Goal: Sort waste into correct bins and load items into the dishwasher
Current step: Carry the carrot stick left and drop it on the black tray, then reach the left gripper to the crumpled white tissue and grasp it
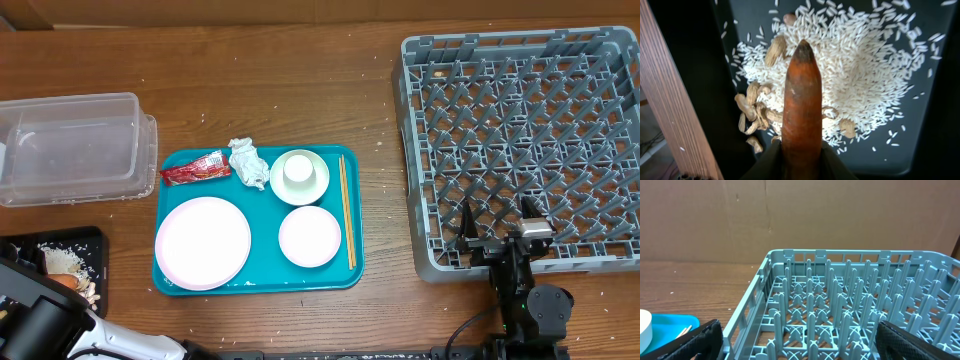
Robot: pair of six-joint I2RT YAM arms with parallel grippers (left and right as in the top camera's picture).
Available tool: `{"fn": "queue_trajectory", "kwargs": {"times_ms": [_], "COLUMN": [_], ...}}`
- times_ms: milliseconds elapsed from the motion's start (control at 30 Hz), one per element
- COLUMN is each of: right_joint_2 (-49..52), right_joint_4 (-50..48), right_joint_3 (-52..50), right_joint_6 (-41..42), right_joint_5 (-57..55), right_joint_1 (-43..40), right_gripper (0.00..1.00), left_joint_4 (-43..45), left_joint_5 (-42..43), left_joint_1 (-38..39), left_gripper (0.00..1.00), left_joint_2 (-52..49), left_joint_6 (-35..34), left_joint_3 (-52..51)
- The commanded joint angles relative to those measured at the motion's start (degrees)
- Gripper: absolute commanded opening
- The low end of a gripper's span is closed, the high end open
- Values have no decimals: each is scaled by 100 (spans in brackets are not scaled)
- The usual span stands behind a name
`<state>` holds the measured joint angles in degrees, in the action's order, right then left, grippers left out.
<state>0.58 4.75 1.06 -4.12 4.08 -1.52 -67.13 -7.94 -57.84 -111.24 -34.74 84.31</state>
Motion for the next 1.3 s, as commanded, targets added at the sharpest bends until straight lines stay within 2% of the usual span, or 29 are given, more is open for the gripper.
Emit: {"fn": "queue_trajectory", "kwargs": {"times_ms": [0, 167, 300, 433, 567, 700, 867, 1033, 1067, 1100, 1167, 1267], "right_joint_2": [-42, -42, -42, -42, -42, -42, -42, -42, -42, -42, -42, -42], "right_joint_4": [-20, -20, -20, -20, -20, -20, -20, -20, -20, -20, -20, -20], "right_joint_3": [-59, -59, -59, -59, -59, -59, -59, -59, -59, -59, -59, -59], "right_joint_6": [26, 26, 26, 26, 24, 26, 26, 24, 26, 24, 26, 26], "right_joint_5": [-15, -15, -15, -15, -15, -15, -15, -15, -15, -15, -15, -15], "right_joint_1": [-26, -26, -26, -26, -26, -26, -26, -26, -26, -26, -26, -26], "right_gripper": [100, 100, 100, 100, 100, 100, 100, 100, 100, 100, 100, 100], "left_joint_4": [22, -20, -22, -184, -546, -933, -981, -990, -942, -857, -588, -332], "left_joint_5": [0, -15, -9, 313, 1119, 1222, 944, 946, 949, 946, 946, 944], "left_joint_1": [26, 26, 26, 48, 295, 1113, 2286, 3281, 3530, 3788, 4306, 4861], "left_gripper": [26, 33, 34, 25, 25, 26, 36, 38, 42, 52, 62, 61], "left_joint_2": [74, 74, 74, 76, 109, 527, 933, 890, 855, 811, 680, 428], "left_joint_6": [9, 13, 50, 52, 581, 802, 730, 874, 960, 1082, 1412, 1707], "left_joint_3": [-26, -26, -26, 92, 699, 1290, 1309, 1213, 1193, 1161, 1093, 1088]}}
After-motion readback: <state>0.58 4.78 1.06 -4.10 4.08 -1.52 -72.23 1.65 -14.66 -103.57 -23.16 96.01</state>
